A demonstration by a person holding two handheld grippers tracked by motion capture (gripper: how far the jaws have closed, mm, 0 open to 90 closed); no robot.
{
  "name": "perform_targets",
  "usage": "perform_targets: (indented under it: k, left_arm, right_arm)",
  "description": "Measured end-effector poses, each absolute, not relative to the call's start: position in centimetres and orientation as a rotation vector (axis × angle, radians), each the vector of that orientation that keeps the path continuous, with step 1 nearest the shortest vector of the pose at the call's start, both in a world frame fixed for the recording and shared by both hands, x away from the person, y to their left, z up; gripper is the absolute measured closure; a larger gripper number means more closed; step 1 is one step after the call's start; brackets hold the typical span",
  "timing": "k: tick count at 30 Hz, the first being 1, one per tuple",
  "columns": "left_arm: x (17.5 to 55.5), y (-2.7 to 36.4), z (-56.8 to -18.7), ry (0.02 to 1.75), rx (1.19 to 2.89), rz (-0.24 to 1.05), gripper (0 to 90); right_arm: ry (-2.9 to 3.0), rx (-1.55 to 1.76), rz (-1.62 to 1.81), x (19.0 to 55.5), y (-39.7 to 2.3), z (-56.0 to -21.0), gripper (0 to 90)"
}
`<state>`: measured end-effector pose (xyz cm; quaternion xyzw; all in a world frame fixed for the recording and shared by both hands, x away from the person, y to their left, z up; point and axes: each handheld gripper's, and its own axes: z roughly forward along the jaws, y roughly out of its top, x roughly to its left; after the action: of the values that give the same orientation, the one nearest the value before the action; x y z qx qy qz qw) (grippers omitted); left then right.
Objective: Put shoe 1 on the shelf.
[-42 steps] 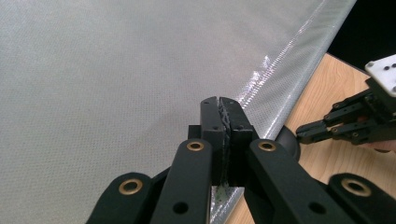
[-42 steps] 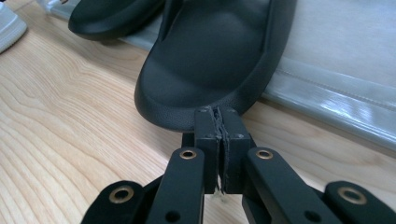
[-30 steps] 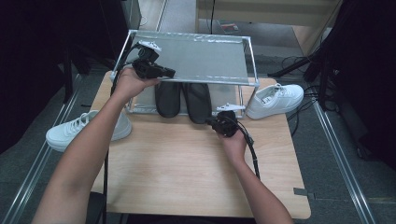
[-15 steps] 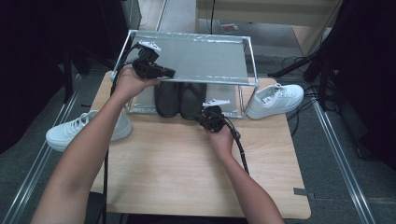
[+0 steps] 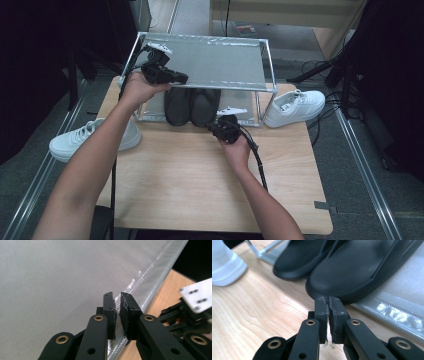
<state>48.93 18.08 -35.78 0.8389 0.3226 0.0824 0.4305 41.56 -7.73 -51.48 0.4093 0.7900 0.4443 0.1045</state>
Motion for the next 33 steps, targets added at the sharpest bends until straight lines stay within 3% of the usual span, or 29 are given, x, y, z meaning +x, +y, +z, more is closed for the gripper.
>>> perform_targets:
  k: [11,22,33]
  left_arm:
    - [45.8,17.3,-33.4,0.751,2.152,0.147,65.2]
    - [44.0,16.9,-34.9,0.744,2.135,0.093,59.6]
    - [42.0,17.6,-37.4,0.766,2.144,0.119,53.9]
  right_arm:
    - [2.388,1.076,1.408,39.4,-10.1,-49.6,77.8]
    - [2.375,1.029,1.471,37.3,-11.8,-48.8,68.7]
    - [2.388,1.032,1.493,35.2,-14.2,-48.7,58.0]
